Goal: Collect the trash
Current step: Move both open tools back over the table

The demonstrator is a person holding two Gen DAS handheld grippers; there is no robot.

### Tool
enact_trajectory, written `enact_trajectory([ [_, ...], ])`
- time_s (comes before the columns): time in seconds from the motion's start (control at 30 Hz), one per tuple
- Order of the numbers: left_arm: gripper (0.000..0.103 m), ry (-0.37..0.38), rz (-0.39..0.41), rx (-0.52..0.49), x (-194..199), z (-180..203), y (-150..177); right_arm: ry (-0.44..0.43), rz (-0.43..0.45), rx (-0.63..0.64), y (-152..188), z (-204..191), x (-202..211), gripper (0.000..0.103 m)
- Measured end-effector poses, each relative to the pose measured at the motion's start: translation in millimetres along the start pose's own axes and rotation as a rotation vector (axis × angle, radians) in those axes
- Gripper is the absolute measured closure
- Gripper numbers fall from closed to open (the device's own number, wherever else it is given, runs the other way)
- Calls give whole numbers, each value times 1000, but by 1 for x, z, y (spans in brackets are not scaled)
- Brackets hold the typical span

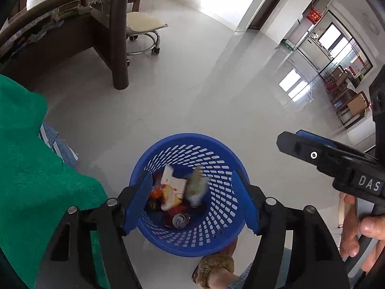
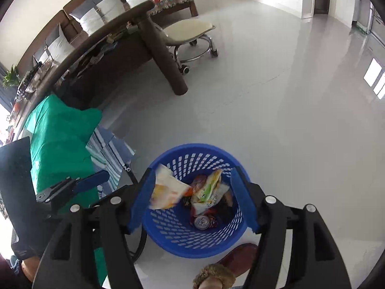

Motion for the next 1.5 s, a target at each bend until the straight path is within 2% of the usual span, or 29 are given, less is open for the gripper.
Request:
enact_trajectory([
  [0.1,19,-36,35,-29,19,4,-2,18,25,14,-3,-1,5,28],
  [0.27,10,-122,126,-86,83,15,11,48,55,67,-6,-12,11,20],
  [0.37,6,-210,199,-108,134,15,22,64,90,98,-8,-21,18,18],
  [0.47,5,-276,281,-99,185,11,35,81,140,127,-10,-31,30,16],
  [0.57,5,-328,329,-86,222,2,47,76,193,147,-10,-45,45,16],
  [0.7,5,-402,371,-73,261,-8,59,19,260,149,-3,-78,70,14],
  [0.83,5,-433,399,-51,291,-20,73,-53,304,191,9,-129,86,14],
  [0.97,5,-457,382,-5,306,-48,97,-35,357,359,25,-188,91,14],
  [1.07,5,-514,338,62,312,-90,136,-63,367,479,46,-234,91,14],
  [1.17,5,-550,314,215,328,-146,179,-149,314,555,75,-278,87,13],
  [1.27,5,-564,323,333,347,-185,201,-215,245,679,114,-328,78,13],
  [1.33,5,-567,335,359,359,-202,201,-211,232,800,140,-357,72,13],
  [1.4,5,-561,356,373,374,-218,193,-194,254,869,155,-374,71,13],
  [1.43,5,-564,359,375,379,-225,187,-194,279,873,157,-377,72,11],
  [1.5,5,-586,353,352,390,-247,167,-206,271,890,161,-383,70,9],
])
Point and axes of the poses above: each gripper's, at about its wrist camera, not at the fingertips, and x roughly against the way its jaws point, z to its right, y to its underside, the point moved 7 cm from there along -x, roughly the way its jaws point, and after that the axes turned 10 degrees about y, right-handed, at the moved point
